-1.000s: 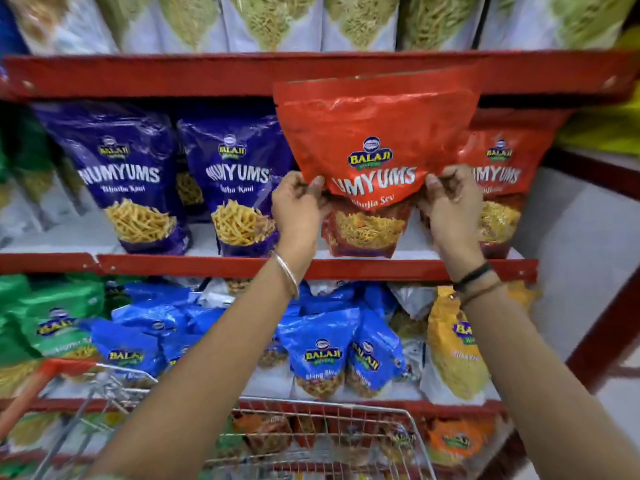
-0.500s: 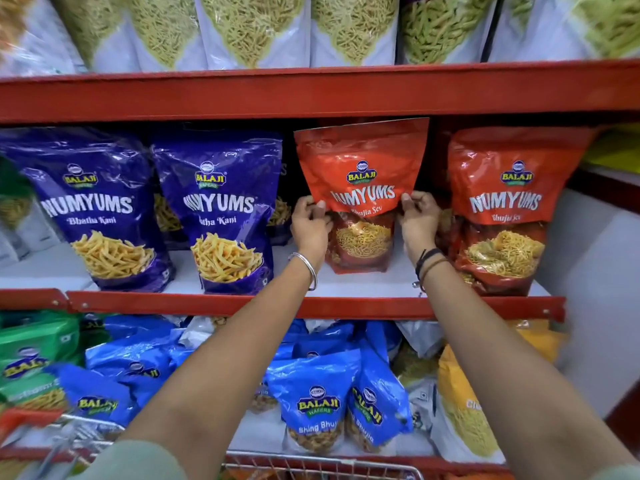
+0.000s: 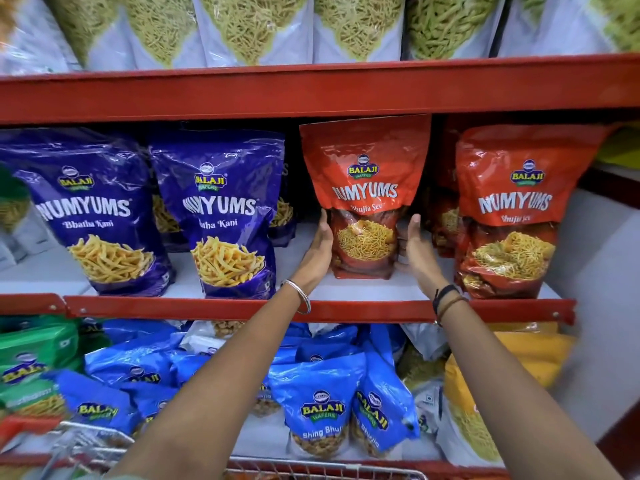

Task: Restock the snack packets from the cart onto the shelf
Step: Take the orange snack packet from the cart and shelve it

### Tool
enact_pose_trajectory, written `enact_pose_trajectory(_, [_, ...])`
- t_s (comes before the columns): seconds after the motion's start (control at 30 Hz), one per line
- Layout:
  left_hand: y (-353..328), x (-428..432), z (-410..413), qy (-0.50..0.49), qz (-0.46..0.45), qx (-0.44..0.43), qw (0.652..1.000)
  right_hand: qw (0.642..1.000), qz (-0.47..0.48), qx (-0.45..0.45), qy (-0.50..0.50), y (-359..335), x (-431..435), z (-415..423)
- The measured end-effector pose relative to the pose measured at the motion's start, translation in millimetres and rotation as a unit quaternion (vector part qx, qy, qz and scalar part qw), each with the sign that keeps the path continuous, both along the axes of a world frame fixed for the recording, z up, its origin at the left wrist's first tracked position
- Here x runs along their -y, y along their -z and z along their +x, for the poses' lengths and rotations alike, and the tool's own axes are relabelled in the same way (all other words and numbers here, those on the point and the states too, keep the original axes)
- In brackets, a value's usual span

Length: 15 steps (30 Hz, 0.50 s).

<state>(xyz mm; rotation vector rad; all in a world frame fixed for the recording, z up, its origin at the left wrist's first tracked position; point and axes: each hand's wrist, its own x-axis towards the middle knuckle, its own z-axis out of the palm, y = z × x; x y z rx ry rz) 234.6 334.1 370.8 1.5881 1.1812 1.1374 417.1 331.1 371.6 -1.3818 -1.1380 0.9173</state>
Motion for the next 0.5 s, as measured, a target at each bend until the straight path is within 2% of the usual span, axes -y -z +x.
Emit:
enact_pose_trajectory(0.17, [-1, 27, -10, 0.004, 0.018, -0.042, 0.999, 0.998, 0.0, -0.053, 0.014, -1, 21, -1])
enact_pose_trajectory(0.5, [-16, 78, -20, 0.053, 0.011, -0.061, 0.997, 0.999, -0.011, -0.051, 0.01, 10, 53, 7])
